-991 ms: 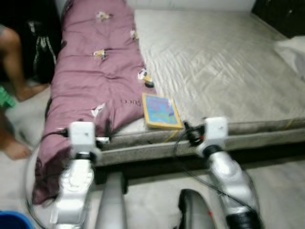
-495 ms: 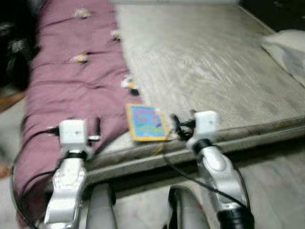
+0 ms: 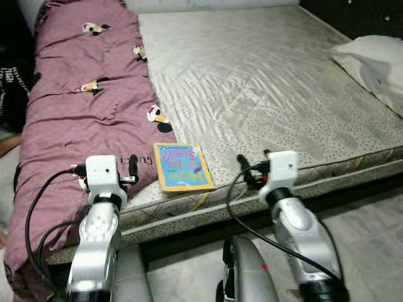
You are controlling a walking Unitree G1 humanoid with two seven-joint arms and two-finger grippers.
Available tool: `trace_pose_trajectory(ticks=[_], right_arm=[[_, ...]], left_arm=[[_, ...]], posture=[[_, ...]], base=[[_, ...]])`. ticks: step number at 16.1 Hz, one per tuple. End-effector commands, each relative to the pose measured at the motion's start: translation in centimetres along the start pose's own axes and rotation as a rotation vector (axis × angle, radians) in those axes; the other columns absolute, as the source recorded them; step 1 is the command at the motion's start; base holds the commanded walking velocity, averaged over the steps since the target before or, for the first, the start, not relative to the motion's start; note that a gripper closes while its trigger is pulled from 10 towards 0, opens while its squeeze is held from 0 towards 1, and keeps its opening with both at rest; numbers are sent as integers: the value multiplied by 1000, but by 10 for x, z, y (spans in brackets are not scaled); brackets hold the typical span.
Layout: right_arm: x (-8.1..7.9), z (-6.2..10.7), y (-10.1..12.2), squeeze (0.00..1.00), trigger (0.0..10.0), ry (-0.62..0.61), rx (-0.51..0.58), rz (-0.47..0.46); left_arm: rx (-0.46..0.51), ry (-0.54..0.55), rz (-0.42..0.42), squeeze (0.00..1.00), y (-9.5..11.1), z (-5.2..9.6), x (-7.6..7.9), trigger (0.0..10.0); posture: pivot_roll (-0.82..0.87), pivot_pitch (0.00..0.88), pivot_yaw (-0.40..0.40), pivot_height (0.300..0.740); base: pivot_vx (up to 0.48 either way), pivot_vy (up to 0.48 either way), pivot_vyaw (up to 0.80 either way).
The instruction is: Clean up the room
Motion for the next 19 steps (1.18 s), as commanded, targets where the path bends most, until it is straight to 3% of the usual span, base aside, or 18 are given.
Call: trace_pose_trajectory(ticks=[1, 4, 6, 10, 14, 19], right_arm=[[7, 5, 1, 0, 10000, -9, -3, 0], [16, 14, 0, 0, 10000, -21, -22, 33], [23, 20, 1, 0, 10000, -27, -27, 46], [32, 25, 4, 0, 10000, -39, -39, 72], [39, 35, 9, 0, 10000, -27, -46, 109], [38, 43, 19, 0, 10000, 23, -45, 145]], left_arm=[[-26, 33, 21, 0, -2, -8, -7, 10000], [-80, 61, 96, 0, -5, -23, -12, 10000], [-116, 59, 137, 0, -8, -31, -7, 10000], [-152, 37, 114, 0, -21, -40, 1, 10000], [-161, 18, 163, 0, -23, -56, 7, 10000], [-184, -11, 213, 0, -30, -69, 18, 10000]], posture=[[-26, 67, -54, 575], [-74, 85, -68, 545], [-100, 92, -76, 526], [-148, 103, -93, 526], [-199, 114, -119, 491], [-251, 117, -136, 491]], base=[[0, 0, 0], [0, 0, 0], [0, 0, 0], [0, 0, 0], [0, 0, 0], [0, 0, 0]])
Point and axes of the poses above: a point about 5 cm out from each wrist's last joint towards the gripper, its own z axis pointing back from the gripper into the wrist, its own y axis along the axis of the wrist's last joint, x = y × z, the point moved 2 cm from there along -z, pointing out of the wrist towards the gripper, and after that the axes turned 8 degrees about z, right-handed, at the moved point
